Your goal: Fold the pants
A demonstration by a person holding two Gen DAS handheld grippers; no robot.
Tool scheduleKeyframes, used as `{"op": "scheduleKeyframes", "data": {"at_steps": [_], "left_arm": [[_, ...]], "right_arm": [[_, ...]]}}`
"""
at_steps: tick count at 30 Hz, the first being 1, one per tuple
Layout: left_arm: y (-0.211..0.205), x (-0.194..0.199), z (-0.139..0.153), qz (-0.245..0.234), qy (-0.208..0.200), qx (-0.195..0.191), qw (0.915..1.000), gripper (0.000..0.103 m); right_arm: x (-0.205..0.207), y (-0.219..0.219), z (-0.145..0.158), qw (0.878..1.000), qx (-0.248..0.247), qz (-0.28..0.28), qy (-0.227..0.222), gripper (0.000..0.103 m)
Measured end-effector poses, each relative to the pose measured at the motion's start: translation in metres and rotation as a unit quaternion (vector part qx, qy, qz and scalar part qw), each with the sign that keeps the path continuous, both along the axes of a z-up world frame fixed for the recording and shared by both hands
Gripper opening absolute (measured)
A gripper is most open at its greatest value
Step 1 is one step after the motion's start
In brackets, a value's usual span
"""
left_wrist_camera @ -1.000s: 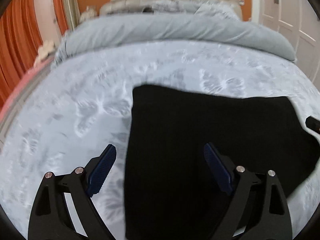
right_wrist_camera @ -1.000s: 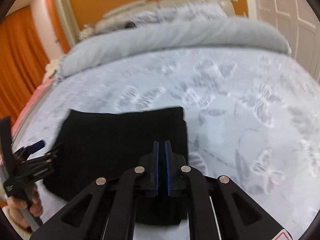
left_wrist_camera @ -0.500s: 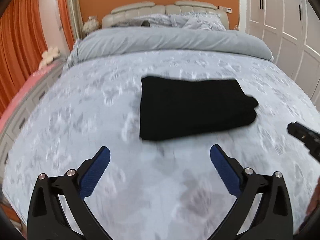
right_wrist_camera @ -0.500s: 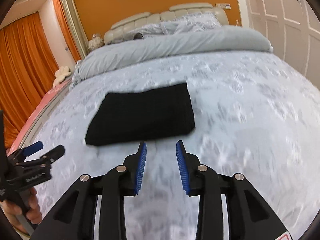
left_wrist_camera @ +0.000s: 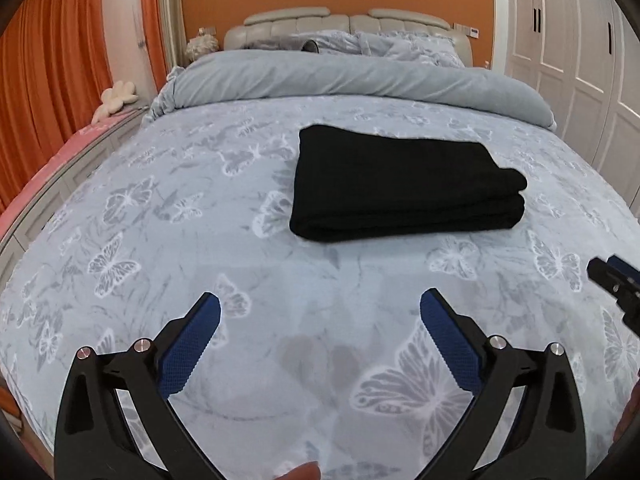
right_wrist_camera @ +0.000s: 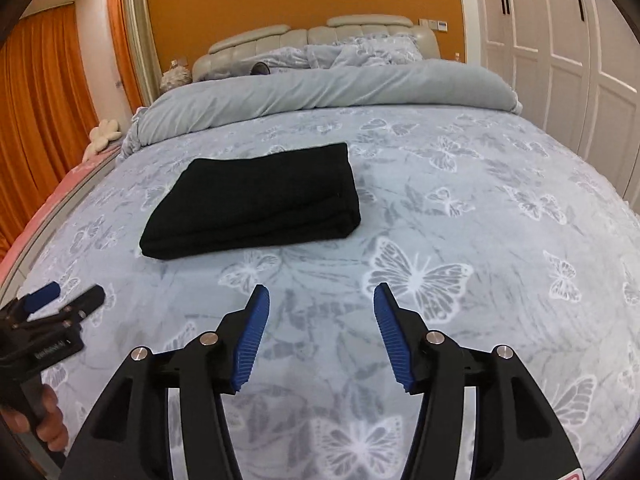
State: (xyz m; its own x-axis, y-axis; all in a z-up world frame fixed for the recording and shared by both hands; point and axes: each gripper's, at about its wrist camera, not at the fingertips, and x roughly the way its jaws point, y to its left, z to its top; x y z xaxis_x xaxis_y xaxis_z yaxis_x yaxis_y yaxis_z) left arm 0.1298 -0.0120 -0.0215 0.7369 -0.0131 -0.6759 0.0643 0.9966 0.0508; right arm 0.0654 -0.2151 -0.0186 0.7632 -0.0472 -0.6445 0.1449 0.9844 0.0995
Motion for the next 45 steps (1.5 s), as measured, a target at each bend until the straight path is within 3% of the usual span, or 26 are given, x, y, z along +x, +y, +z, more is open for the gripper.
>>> {"op": "scheduleKeyframes", "data": {"at_steps": [20, 45], "left_arm": [[0.0, -0.007, -0.002, 0.0, -0.002, 0.019, 0.9998, 0.098], [-0.004, -0.007, 0.001, -0.014, 0.0, 0.004, 0.9999, 0.098]], "right_arm": [[-0.002, 0.03, 0.002, 1.0, -0.022, 0.015, 0.002, 0.059], [0.0, 0.039, 0.001, 0.999, -0.025, 0.02, 0.004, 0.059]]}}
